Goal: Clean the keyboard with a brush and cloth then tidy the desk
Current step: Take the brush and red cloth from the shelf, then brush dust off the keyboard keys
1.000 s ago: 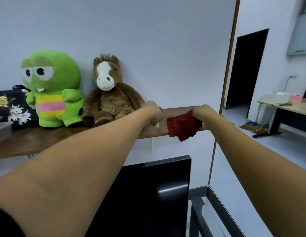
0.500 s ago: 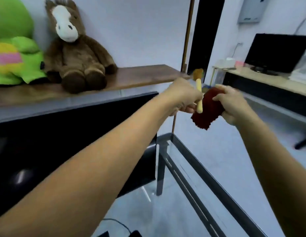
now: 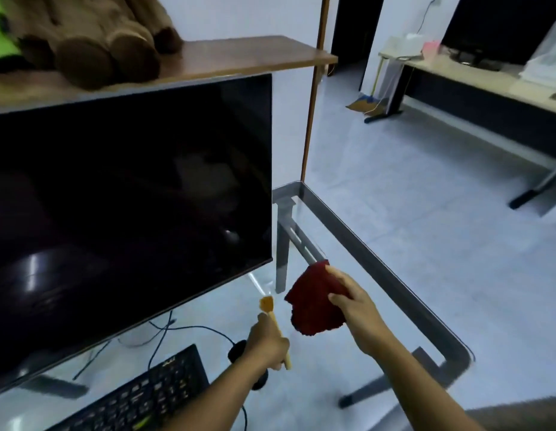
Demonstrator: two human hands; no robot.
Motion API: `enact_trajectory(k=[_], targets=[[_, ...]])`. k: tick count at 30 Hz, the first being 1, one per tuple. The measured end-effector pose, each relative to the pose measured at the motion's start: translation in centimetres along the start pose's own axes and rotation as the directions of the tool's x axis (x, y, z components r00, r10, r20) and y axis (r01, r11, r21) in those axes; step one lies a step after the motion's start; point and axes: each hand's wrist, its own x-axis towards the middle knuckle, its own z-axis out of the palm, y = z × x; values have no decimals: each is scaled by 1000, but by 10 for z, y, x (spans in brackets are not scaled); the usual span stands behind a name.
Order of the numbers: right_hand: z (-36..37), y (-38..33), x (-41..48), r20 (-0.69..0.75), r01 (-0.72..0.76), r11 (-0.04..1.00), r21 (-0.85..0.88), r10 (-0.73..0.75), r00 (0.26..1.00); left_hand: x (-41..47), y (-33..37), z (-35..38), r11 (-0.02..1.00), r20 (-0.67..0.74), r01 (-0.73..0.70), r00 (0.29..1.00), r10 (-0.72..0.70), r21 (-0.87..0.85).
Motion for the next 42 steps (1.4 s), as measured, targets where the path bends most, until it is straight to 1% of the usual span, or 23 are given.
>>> enact_trajectory(k=[2, 3, 5, 6, 8, 9, 11, 12, 13, 16, 19, 20, 21, 22, 23, 25, 26, 28, 31, 33, 34, 39, 42], targets=[[-4, 26, -3, 9, -55, 998, 14, 55, 998, 5, -9, 11, 999, 0, 53, 999, -53, 1], [-8, 38, -3, -2, -83, 996, -35, 83, 997, 8, -13, 18, 999, -7, 51, 999, -51, 9], [-18, 61, 0, -40, -90, 966, -243, 82, 996, 11, -14, 29, 1000, -17, 0, 1000, 1, 30], [-23, 70, 2, -50, -69, 929, -365, 54, 997, 12, -14, 34, 999, -30, -29, 999, 30, 24], [-30, 80, 7, -44, -10, 804, -594, -20, 999, 13, -12, 41, 998, -70, -69, 995, 69, 10], [-32, 85, 10, -34, 15, 712, -702, -55, 998, 13, -12, 44, 997, -81, -76, 994, 77, 21], [-35, 93, 12, -3, 66, 484, -873, -140, 990, 12, -9, 48, 997, -83, -64, 994, 67, 42], [-35, 98, 13, 15, 86, 397, -914, -179, 984, 12, -8, 49, 997, -85, -60, 994, 64, 41], [-34, 101, 13, 25, 94, 351, -932, -197, 980, 14, -9, 51, 997, -89, -59, 994, 62, 40], [-27, 104, 12, -1, 72, 327, -942, -217, 976, 15, -9, 53, 999, -95, -37, 995, 40, 33], [-16, 99, 10, -13, 46, 203, -978, -283, 959, 14, -11, 54, 999, -87, -40, 995, 42, 19], [-10, 95, 8, 10, 72, 178, -981, -326, 945, 12, -11, 51, 999, -90, -40, 995, 42, 27], [-4, 89, 6, 43, 115, 176, -978, -370, 928, 11, -11, 48, 998, -96, -45, 994, 49, 41], [4, 85, 5, 82, 171, 204, -964, -387, 919, 10, -12, 44, 996, -105, -58, 992, 64, 62], [14, 80, 2, 119, 223, 258, -940, -365, 923, 9, -16, 38, 992, -120, -79, 989, 91, 95], [38, 74, -3, 194, 287, 376, -881, -265, 944, 2, -27, 19, 975, -172, -138, 971, 168, 173], [49, 74, -5, 212, 288, 401, -869, -223, 951, -1, -37, 9, 967, -204, -167, 957, 205, 191], [68, 77, -6, 207, 242, 407, -881, -129, 970, -8, -60, -12, 966, -252, -217, 936, 247, 141], [84, 83, -9, 131, 127, 346, -929, -13, 991, -23, -100, -42, 970, -337, -240, 912, 233, 20], [89, 81, -11, 106, 109, 282, -953, -26, 994, -32, -127, -59, 968, -385, -250, 895, 226, -11], [92, 77, -12, 117, 128, 287, -949, -55, 992, -37, -142, -68, 968, -397, -251, 890, 222, -20], [141, 34, -33, 277, 323, 523, -789, -166, 946, -64, -226, -116, 976, -475, -211, 865, 161, -53], [191, 21, -58, 390, 419, 572, -705, -180, 903, -85, -283, -143, 986, -582, -159, 807, 101, -49]])
